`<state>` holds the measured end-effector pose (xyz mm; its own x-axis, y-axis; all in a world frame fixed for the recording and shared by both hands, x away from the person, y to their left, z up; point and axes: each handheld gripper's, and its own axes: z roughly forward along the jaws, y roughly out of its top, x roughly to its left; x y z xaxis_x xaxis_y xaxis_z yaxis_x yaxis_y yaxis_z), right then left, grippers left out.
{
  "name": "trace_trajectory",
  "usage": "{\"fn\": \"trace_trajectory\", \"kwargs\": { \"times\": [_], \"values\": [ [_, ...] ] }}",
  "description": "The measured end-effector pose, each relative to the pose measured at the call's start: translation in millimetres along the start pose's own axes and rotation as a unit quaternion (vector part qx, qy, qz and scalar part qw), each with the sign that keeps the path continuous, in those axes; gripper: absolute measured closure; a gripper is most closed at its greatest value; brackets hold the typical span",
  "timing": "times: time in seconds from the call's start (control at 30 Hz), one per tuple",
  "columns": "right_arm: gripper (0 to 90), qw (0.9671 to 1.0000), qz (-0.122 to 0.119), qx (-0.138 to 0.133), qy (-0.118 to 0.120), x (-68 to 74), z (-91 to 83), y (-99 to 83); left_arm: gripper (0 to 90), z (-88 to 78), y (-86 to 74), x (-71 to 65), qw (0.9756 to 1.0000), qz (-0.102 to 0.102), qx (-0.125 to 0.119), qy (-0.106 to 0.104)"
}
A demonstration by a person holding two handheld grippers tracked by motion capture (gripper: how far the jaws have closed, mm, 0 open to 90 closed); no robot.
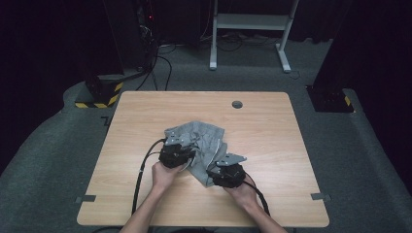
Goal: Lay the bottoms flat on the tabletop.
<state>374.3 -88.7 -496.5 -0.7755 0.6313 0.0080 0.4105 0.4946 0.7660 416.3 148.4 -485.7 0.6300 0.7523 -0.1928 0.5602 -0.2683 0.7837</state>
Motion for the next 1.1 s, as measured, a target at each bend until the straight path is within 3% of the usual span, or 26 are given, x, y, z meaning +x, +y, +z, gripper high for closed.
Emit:
{"fn": "trace_trajectory", "kwargs": {
  "times": [0.13,0.3,0.33,0.4,0.63,0.77,1.1],
  "values": [
    [55.1,1.0000,-0.008,-0.001,0.005,4.9,9.5,3.9,80.8,-0.8,-0.2,1.8,1.0000,-0.006,-0.004,-0.001],
    [65.8,0.9998,-0.005,0.020,0.008,5.2,17.6,5.1,80.8,1.7,-0.5,1.8,0.9999,-0.010,-0.008,-0.008],
    [74.2,0.9996,-0.010,0.026,0.002,5.0,19.5,4.5,80.7,2.3,-1.5,1.7,0.9999,-0.011,-0.010,-0.009],
    [81.1,0.9996,-0.012,0.027,0.001,4.9,20.1,4.2,80.8,2.0,-2.4,1.4,0.9998,-0.009,-0.011,-0.010],
    [83.5,0.9996,-0.015,0.021,0.007,2.9,17.6,4.9,80.8,-3.5,-5.1,3.3,0.9998,-0.007,-0.014,-0.009],
    [83.5,1.0000,-0.007,0.001,0.006,-2.3,8.6,6.5,80.7,-8.4,-6.9,5.7,0.9997,-0.009,-0.023,-0.003],
    [83.6,0.9991,0.019,-0.029,-0.025,-30.5,-18.3,12.3,80.7,-32.3,-11.6,21.3,0.9981,-0.029,-0.055,0.005]
  ]
}}
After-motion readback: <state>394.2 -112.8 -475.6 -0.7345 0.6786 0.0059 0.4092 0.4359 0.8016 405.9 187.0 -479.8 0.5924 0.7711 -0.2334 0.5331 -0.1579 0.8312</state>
